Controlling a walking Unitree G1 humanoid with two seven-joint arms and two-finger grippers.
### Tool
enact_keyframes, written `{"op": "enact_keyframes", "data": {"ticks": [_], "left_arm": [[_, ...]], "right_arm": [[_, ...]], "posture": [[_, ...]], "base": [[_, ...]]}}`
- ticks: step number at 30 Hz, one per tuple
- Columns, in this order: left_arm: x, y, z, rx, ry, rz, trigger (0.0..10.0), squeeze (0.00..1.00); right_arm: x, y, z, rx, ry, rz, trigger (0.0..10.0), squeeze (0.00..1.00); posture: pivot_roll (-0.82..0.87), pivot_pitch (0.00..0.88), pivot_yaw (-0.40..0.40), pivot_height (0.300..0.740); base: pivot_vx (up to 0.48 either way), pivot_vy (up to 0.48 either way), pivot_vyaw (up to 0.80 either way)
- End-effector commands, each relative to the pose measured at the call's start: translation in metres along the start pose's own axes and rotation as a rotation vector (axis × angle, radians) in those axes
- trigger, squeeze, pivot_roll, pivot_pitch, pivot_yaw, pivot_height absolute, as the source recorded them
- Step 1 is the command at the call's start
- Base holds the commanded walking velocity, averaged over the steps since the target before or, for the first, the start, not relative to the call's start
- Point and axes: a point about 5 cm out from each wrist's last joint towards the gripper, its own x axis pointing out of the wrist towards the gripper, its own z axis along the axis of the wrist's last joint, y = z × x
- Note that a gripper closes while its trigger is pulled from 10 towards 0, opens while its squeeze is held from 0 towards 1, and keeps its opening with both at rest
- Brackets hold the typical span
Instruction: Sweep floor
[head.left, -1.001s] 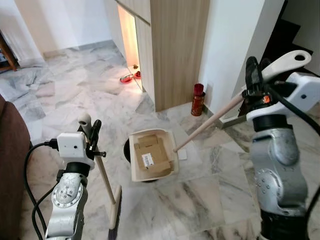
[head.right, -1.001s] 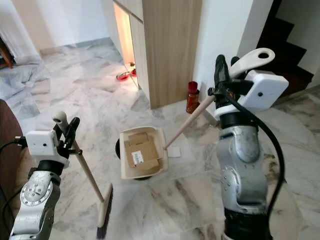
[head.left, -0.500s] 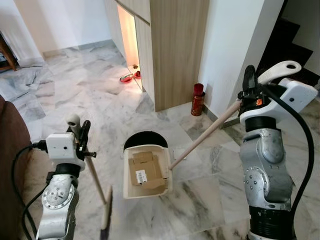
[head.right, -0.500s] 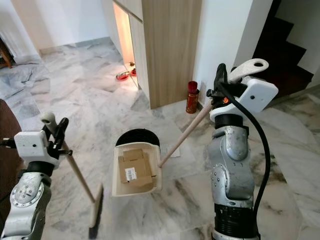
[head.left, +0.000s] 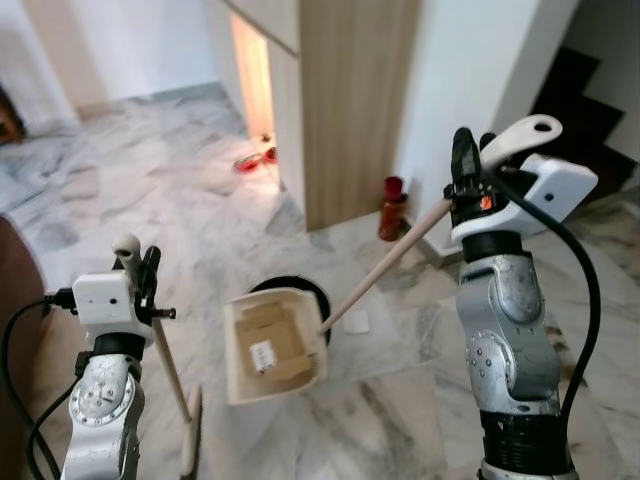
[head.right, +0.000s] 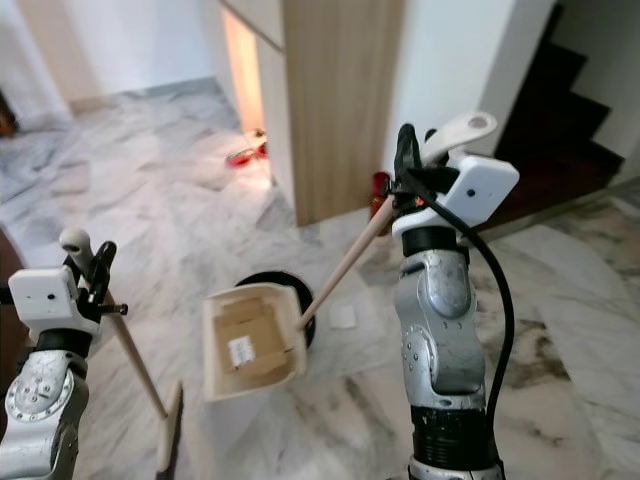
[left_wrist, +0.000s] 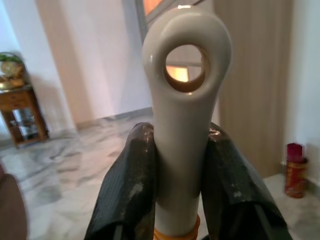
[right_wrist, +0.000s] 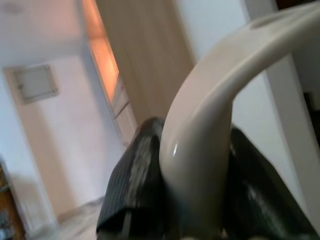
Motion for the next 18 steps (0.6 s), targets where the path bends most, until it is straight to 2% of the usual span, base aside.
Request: {"op": "enact_keyframes", "data": {"ticks": [1, 5, 12, 18], "left_arm": [[0.0021, 0.0061, 0.0105, 0.019, -0.052, 0.023, 10.0, 0.0], [0.0034, 0.0095, 0.0122, 0.031, -0.056, 0.034, 10.0, 0.0], [0.003, 0.0115, 0.0135, 0.035, -0.058, 0.045, 10.0, 0.0], [0.0021, 0.0137, 0.0148, 0.038, -0.06, 0.058, 10.0, 0.0]], "right_arm": [[0.0061, 0.0068, 0.0175, 0.001, -0.087, 0.024, 10.0, 0.0], [0.0076, 0.0114, 0.0181, 0.004, -0.088, 0.047, 10.0, 0.0], [0.0085, 0.012, 0.017, 0.012, -0.081, 0.055, 10.0, 0.0], [0.0105, 0.0144, 0.0157, 0.037, -0.072, 0.065, 10.0, 0.0]], "posture": [[0.09, 0.0, 0.024, 0.74], [0.09, 0.0, 0.018, 0.74], [0.1, 0.0, 0.017, 0.74], [0.11, 0.0, 0.012, 0.74]], "base": [[0.45, 0.0, 0.0], [0.447, 0.0, 0.0], [0.447, 0.0, 0.59], [0.446, 0.0, 0.0]]}}
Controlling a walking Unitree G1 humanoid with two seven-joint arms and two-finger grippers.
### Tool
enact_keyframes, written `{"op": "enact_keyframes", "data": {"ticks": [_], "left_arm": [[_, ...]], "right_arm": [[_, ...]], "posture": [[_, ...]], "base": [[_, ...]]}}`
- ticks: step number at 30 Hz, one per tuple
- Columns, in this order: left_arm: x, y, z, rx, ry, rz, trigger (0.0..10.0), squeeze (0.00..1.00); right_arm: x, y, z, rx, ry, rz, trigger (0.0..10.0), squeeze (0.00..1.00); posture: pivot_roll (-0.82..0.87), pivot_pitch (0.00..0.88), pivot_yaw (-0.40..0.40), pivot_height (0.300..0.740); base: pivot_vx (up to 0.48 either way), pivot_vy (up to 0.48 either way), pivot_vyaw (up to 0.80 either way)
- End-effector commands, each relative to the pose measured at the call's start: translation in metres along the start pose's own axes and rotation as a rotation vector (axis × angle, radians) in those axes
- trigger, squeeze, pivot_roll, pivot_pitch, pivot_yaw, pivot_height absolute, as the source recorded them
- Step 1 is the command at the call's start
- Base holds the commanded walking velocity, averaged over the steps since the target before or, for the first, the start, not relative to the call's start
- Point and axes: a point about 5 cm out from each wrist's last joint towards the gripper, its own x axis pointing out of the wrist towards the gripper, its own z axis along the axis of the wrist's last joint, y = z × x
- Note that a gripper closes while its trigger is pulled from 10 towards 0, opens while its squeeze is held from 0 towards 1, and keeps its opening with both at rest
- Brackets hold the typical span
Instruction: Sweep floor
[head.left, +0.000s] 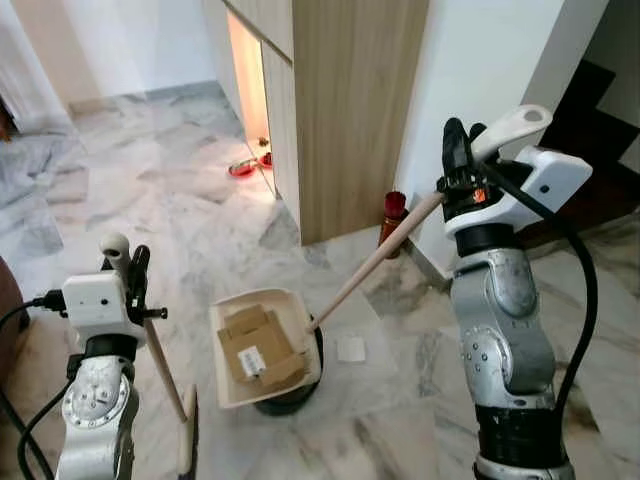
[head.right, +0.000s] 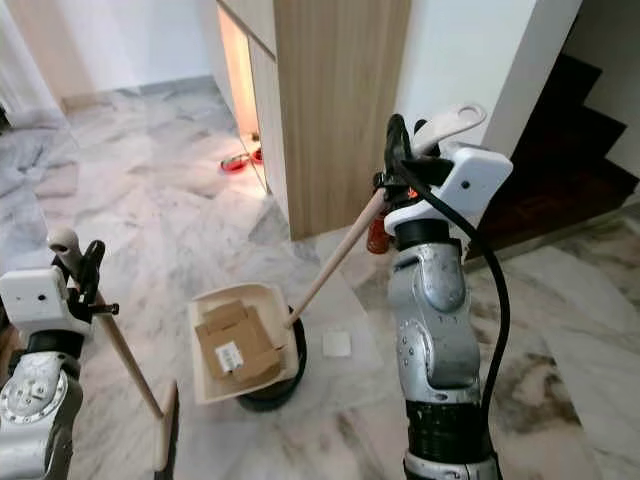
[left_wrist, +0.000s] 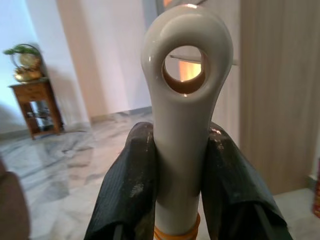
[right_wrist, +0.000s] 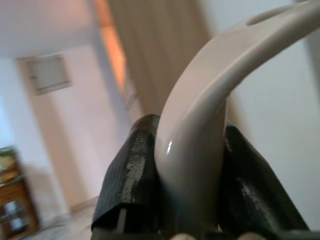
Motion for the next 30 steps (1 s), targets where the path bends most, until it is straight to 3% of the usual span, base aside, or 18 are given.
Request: {"op": "enact_keyframes", "data": {"ticks": [1, 22, 30], "left_arm": [[0.0041, 0.0053, 0.0129, 0.022, -0.057, 0.015, 10.0, 0.0], [0.0043, 0.0072, 0.0145, 0.018, -0.063, 0.023, 10.0, 0.0], [0.0037, 0.0041, 0.0138, 0.005, -0.061, 0.017, 10.0, 0.0]], "right_arm": [[0.0058, 0.0052, 0.0134, 0.014, -0.064, 0.02, 10.0, 0.0], [0.0066, 0.0116, 0.0112, 0.031, -0.051, 0.05, 10.0, 0.0], [0.0049, 0.015, 0.0141, 0.024, -0.058, 0.077, 10.0, 0.0]], "posture": [[0.11, 0.0, 0.012, 0.74], [0.11, 0.0, 0.017, 0.74], [0.11, 0.0, 0.019, 0.74]], "base": [[0.446, 0.0, 0.0], [0.432, 0.0, 0.0], [0.0, 0.0, 0.0]]}}
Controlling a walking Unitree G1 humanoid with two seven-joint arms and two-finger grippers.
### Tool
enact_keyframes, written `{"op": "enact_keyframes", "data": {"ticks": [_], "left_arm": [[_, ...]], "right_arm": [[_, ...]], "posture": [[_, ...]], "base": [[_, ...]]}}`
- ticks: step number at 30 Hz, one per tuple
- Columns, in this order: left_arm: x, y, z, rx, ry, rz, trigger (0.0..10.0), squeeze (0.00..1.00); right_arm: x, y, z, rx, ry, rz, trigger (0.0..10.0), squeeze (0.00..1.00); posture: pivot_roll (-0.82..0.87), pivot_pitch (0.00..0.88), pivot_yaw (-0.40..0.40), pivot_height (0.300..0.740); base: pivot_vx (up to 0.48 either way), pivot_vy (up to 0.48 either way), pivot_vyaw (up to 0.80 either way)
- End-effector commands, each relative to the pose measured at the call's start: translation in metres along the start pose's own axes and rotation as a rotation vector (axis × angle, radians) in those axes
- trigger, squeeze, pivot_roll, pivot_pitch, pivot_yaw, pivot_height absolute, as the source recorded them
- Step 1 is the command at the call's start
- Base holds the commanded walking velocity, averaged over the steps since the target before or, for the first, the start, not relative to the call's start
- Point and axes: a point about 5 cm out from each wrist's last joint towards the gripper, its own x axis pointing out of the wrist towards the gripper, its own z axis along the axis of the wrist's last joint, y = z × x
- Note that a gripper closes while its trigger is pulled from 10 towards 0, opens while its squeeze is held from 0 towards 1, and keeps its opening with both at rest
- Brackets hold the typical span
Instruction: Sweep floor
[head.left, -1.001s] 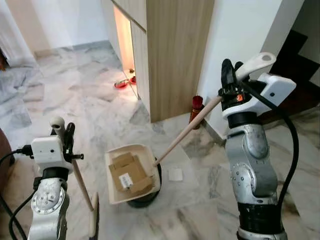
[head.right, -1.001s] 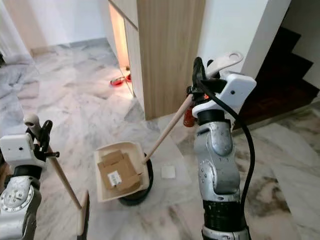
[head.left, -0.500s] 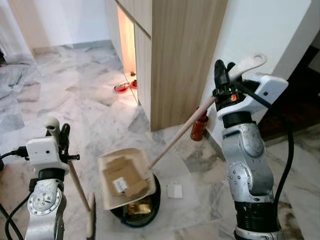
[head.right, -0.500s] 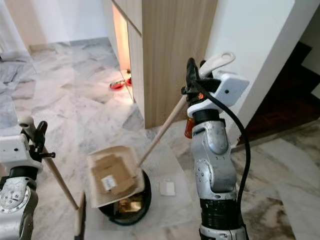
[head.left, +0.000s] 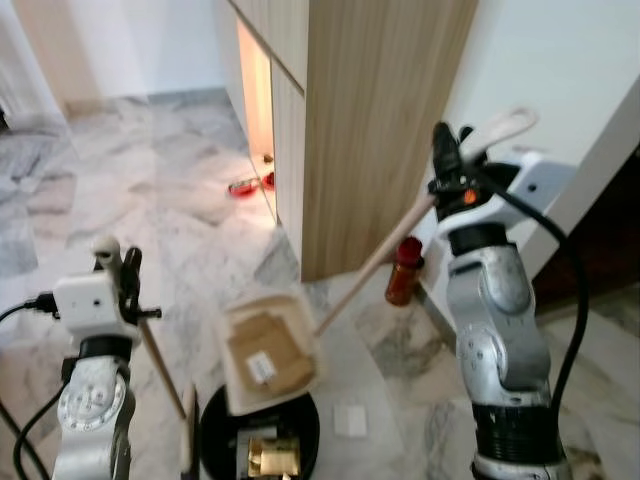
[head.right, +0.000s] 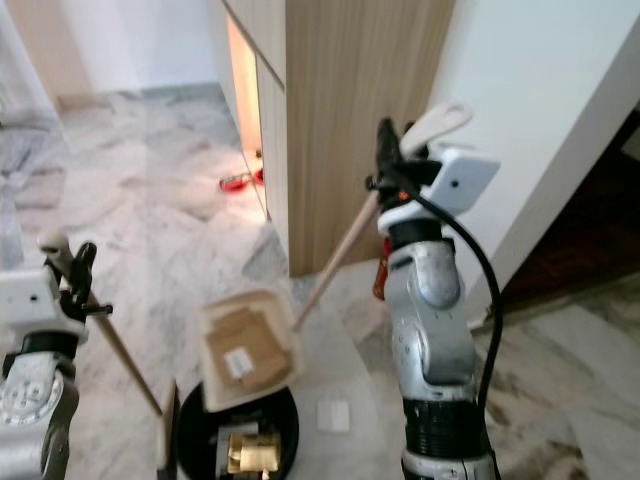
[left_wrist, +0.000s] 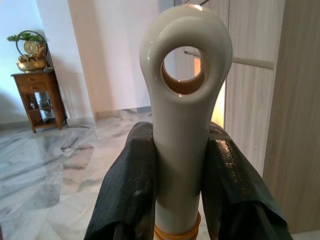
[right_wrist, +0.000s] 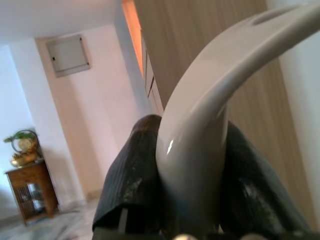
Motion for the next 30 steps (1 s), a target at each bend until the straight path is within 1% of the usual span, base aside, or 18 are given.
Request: {"op": "enact_keyframes", "data": {"ticks": [1, 6, 7, 8, 10, 15, 18, 19, 21, 22, 24, 26, 28, 29, 30], "left_arm": [[0.001, -0.005, 0.01, -0.002, -0.05, -0.024, 10.0, 0.0], [0.001, -0.007, 0.009, 0.0, -0.048, -0.032, 10.0, 0.0], [0.001, -0.007, 0.009, 0.0, -0.048, -0.032, 10.0, 0.0], [0.002, -0.007, 0.009, 0.0, -0.048, -0.033, 10.0, 0.0], [0.001, -0.007, 0.009, -0.001, -0.048, -0.033, 10.0, 0.0], [0.002, -0.009, 0.009, -0.002, -0.051, -0.038, 10.0, 0.0], [0.001, -0.011, 0.009, -0.004, -0.049, -0.046, 10.0, 0.0], [0.001, -0.011, 0.009, -0.004, -0.049, -0.046, 10.0, 0.0], [0.002, -0.012, 0.009, -0.004, -0.048, -0.05, 10.0, 0.0], [0.002, -0.012, 0.009, -0.004, -0.048, -0.051, 10.0, 0.0], [0.003, -0.012, 0.009, -0.001, -0.049, -0.052, 10.0, 0.0], [0.003, -0.012, 0.009, 0.0, -0.05, -0.052, 10.0, 0.0], [0.003, -0.012, 0.009, -0.001, -0.051, -0.05, 10.0, 0.0], [0.003, -0.012, 0.009, 0.0, -0.05, -0.051, 10.0, 0.0], [0.003, -0.012, 0.009, 0.0, -0.05, -0.051, 10.0, 0.0]], "right_arm": [[0.001, 0.001, 0.018, -0.019, -0.079, 0.02, 10.0, 0.0], [0.001, 0.006, 0.021, -0.038, -0.092, 0.061, 10.0, 0.0], [0.001, 0.008, 0.022, -0.055, -0.098, 0.08, 10.0, 0.0], [0.0, 0.015, 0.023, -0.09, -0.109, 0.13, 10.0, 0.0], [-0.002, 0.023, 0.022, -0.108, -0.108, 0.171, 10.0, 0.0], [-0.01, 0.038, 0.021, -0.096, -0.112, 0.231, 10.0, 0.0], [-0.011, 0.048, 0.023, -0.121, -0.136, 0.27, 10.0, 0.0], [-0.011, 0.048, 0.023, -0.121, -0.136, 0.27, 10.0, 0.0], [-0.011, 0.055, 0.024, -0.131, -0.148, 0.284, 10.0, 0.0], [-0.011, 0.058, 0.024, -0.121, -0.151, 0.289, 10.0, 0.0], [-0.015, 0.069, 0.026, -0.102, -0.164, 0.318, 10.0, 0.0], [-0.015, 0.071, 0.027, -0.101, -0.166, 0.324, 10.0, 0.0], [-0.02, 0.078, 0.029, -0.132, -0.188, 0.365, 10.0, 0.0], [-0.025, 0.087, 0.031, -0.169, -0.217, 0.411, 10.0, 0.0], [-0.025, 0.088, 0.031, -0.177, -0.223, 0.42, 10.0, 0.0]], "posture": [[0.1, 0.0, 0.019, 0.74], [0.1, 0.0, 0.018, 0.74], [0.1, 0.0, 0.018, 0.74], [0.1, 0.0, 0.018, 0.74], [0.1, 0.0, 0.018, 0.74], [0.11, 0.0, 0.019, 0.74], [0.1, 0.004, 0.023, 0.74], [0.1, 0.004, 0.023, 0.74], [0.1, 0.009, 0.026, 0.74], [0.1, 0.01, 0.025, 0.74], [0.1, 0.016, 0.024, 0.74], [0.1, 0.018, 0.024, 0.74], [0.1, 0.023, 0.023, 0.74], [0.1, 0.026, 0.022, 0.74], [0.1, 0.026, 0.022, 0.74]], "base": [[0.0, 0.0, 0.0], [0.0, 0.0, 0.0], [0.0, 0.0, 0.0], [0.0, 0.0, 0.0], [0.0, 0.0, 0.0], [0.0, 0.0, 0.0], [0.0, 0.0, 0.0], [0.0, 0.0, 0.0], [0.0, 0.0, 0.0], [0.0, 0.0, 0.0], [0.0, 0.0, 0.0], [0.0, 0.0, 0.0], [0.0, 0.0, 0.0], [0.0, 0.0, 0.0], [0.0, 0.0, 0.0]]}}
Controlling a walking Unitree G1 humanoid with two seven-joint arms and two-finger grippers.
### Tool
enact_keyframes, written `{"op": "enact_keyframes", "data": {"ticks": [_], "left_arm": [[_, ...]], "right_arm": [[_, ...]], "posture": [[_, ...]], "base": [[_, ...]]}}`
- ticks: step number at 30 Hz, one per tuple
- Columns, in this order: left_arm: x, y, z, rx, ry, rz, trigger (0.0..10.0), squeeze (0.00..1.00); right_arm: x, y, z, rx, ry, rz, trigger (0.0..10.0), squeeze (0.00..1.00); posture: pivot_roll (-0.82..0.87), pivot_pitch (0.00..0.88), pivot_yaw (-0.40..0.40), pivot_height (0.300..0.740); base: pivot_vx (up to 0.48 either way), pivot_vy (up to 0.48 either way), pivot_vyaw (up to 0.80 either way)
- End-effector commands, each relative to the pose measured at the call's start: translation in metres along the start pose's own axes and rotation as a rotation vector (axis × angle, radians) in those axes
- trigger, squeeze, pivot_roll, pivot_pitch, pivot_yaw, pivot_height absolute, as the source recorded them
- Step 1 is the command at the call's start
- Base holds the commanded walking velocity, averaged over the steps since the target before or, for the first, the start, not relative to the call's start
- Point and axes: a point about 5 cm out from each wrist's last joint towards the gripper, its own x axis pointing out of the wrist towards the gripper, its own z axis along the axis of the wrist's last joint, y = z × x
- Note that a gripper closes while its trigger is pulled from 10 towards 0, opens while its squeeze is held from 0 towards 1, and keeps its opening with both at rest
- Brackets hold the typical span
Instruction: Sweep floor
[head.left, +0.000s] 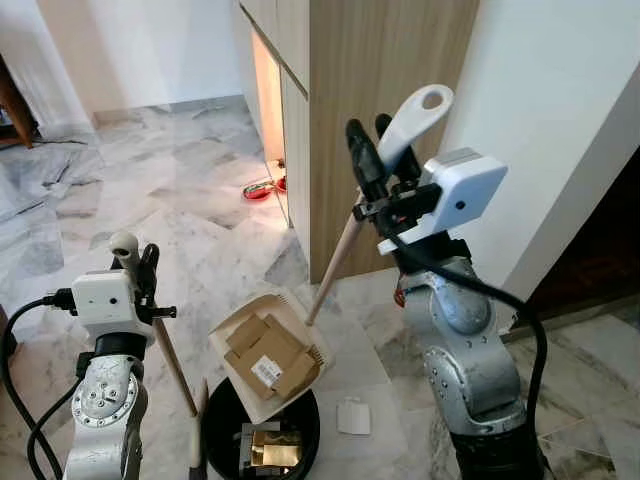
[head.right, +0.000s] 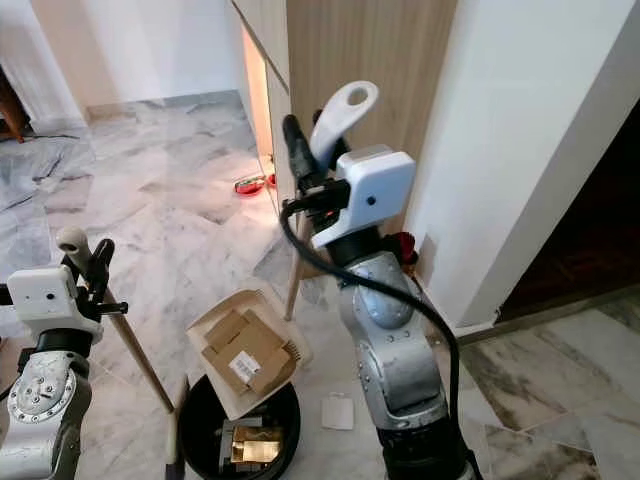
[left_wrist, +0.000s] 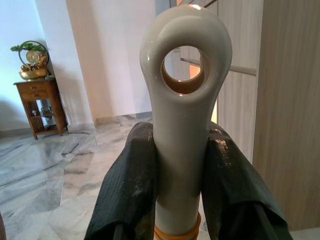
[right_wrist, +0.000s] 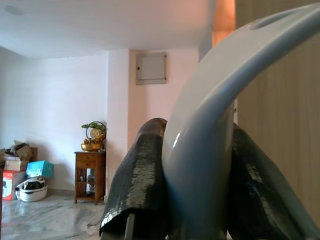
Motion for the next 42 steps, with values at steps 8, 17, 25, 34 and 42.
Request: {"op": "enact_keyframes", "data": {"ticks": [8, 17, 25, 34, 42], "left_arm": [[0.005, -0.002, 0.009, 0.014, -0.048, -0.014, 10.0, 0.0], [0.007, -0.001, 0.009, 0.015, -0.053, -0.007, 10.0, 0.0], [0.009, -0.001, 0.009, 0.014, -0.056, -0.008, 10.0, 0.0], [0.012, -0.003, 0.01, 0.008, -0.067, -0.015, 10.0, 0.0], [0.014, -0.003, 0.01, 0.007, -0.073, -0.02, 10.0, 0.0]], "right_arm": [[0.002, 0.027, 0.034, 0.013, -0.171, 0.097, 10.0, 0.0], [-0.004, 0.04, 0.042, -0.04, -0.208, 0.223, 10.0, 0.0], [-0.008, 0.042, 0.038, -0.107, -0.201, 0.262, 10.0, 0.0], [-0.013, 0.045, 0.035, -0.167, -0.192, 0.299, 10.0, 0.0], [-0.014, 0.046, 0.031, -0.147, -0.161, 0.314, 10.0, 0.0]], "posture": [[0.1, 0.029, 0.021, 0.74], [0.1, 0.027, 0.019, 0.74], [0.1, 0.016, 0.02, 0.74], [0.1, 0.0, 0.019, 0.74], [0.1, 0.0, 0.018, 0.74]], "base": [[0.0, 0.0, 0.0], [0.0, 0.0, 0.0], [0.0, 0.0, 0.0], [0.0, 0.0, 0.0], [0.0, 0.0, 0.0]]}}
